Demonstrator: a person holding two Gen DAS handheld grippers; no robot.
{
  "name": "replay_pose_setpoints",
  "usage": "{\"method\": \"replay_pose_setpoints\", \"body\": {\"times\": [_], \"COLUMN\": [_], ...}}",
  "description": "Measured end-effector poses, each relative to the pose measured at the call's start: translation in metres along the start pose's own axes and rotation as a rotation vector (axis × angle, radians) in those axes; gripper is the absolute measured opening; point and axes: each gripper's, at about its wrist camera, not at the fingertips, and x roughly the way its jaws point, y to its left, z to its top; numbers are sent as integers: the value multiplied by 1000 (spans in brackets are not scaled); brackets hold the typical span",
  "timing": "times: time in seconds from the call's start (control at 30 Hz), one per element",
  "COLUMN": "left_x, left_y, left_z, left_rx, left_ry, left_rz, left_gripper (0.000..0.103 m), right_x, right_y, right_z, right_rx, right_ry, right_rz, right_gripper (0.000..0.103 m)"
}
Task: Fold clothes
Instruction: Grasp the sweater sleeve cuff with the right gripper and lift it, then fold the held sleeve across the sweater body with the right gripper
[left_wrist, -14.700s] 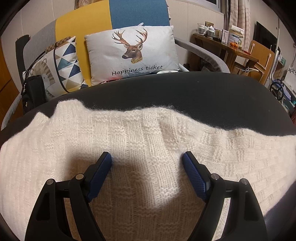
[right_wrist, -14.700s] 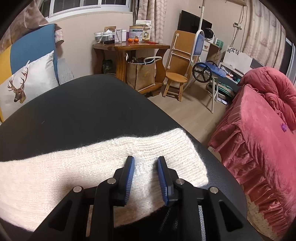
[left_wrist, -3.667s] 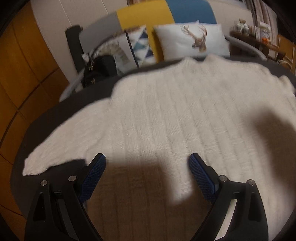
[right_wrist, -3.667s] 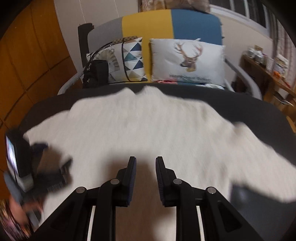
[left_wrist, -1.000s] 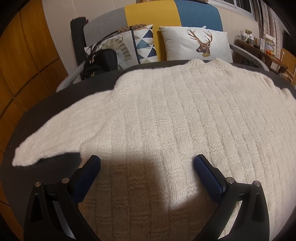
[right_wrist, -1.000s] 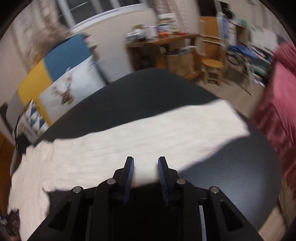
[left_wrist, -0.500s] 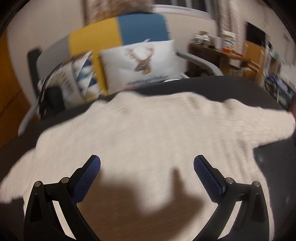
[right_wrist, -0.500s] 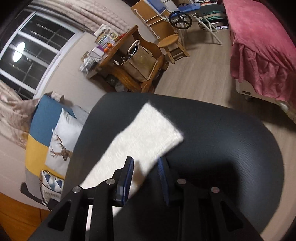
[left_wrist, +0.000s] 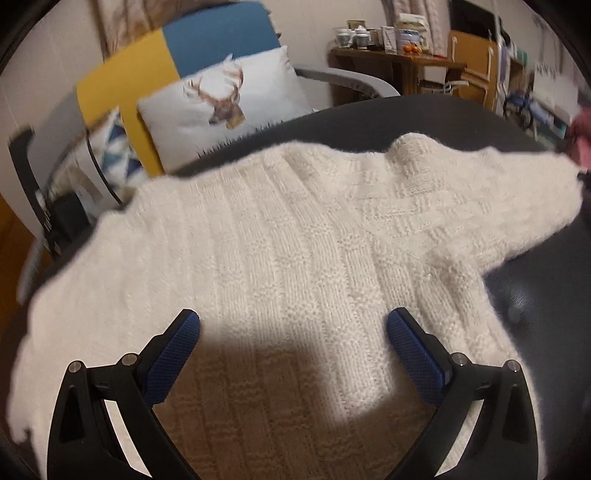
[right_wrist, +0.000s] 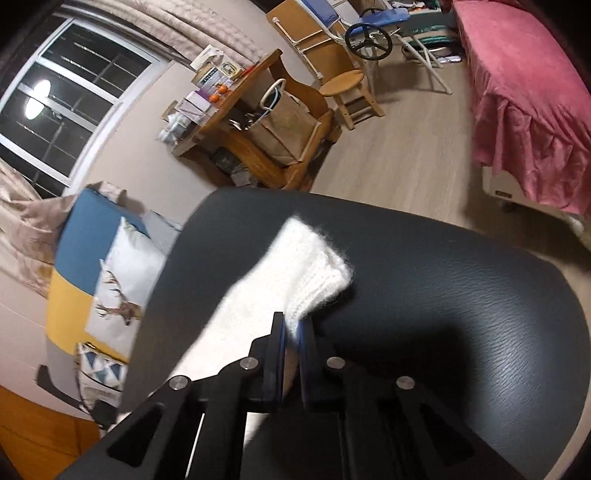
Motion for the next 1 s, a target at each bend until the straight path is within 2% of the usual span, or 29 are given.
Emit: {"method": "replay_pose_setpoints", "body": {"times": [0.03, 0.1, 0.33, 0.43, 0.53, 0.7, 0.83, 1.0], "left_x": [0, -6, -65, -89, -99, -111, -115, -119], "left_y": [6, 15, 50, 84, 122, 187, 220, 240], "left_z": [-1, -3, -22, -35, -53, -98, -132, -158], "left_rx": [-34, -85, -130, -197, -300, -507, -623, -692], "left_ry": [6, -5, -167, -216, -210, -181, -165, -161], "left_rz": [-11, 17, 41, 45, 55, 76, 74, 85], "left_gripper": [103, 103, 103, 103, 103, 103, 103, 103], "right_x": [-5, -14, -43, -47, -51, -30, 10, 58], "right_y": [14, 43, 151, 226, 300, 391, 427, 421], "right_z": [-1, -3, -16, -54, -91, -187, -277, -360], "right_rx": [-16, -47, -170, -277, -384, -570, -682, -755], "right_ry": [-3, -10, -22, 25, 72, 188, 320, 470], "right_rz": [23, 68, 235, 337, 437, 499, 472, 398], "right_gripper": [5, 5, 5, 5, 5, 5, 5, 5]}}
